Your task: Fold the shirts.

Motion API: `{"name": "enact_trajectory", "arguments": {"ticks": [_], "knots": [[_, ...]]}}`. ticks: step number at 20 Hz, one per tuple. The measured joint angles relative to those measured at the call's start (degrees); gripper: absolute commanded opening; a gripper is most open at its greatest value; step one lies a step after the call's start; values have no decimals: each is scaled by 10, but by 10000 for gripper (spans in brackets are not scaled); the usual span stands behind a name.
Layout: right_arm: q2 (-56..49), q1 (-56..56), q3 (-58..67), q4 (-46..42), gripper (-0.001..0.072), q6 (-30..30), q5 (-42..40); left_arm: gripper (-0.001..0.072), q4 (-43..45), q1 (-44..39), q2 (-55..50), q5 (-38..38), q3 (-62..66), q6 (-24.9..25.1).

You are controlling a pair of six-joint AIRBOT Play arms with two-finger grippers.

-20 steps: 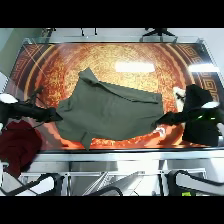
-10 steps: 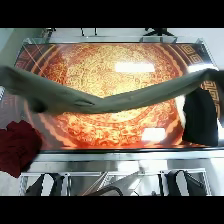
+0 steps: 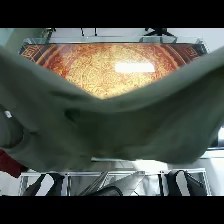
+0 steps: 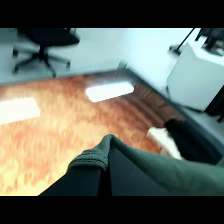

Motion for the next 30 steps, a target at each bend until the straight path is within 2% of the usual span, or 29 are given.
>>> {"name": "enact_trajectory", "arguments": {"ticks": [2,5,8,11,15,21,30], "knots": [[-43,45,-59,-15,15,-10,-10,15,88,-67,-42,22,-37,-7],[-122,143,-155,-82,14,-19,-72,14,191,-154,-120,69,-105,-10],[-244,204,-209,-137,14,-19,-143,15,263,-199,-216,116,-143,-10],[-379,226,-207,-145,14,-19,-183,15,311,-214,-326,148,-125,-8],[-522,232,-131,-121,14,-19,-189,15,352,-223,-453,162,-25,-19],[-592,216,-62,-133,15,-1,-150,15,433,-234,-548,130,93,-63],[-641,213,-66,-204,14,26,-99,15,575,-266,-576,76,118,-89]]}}
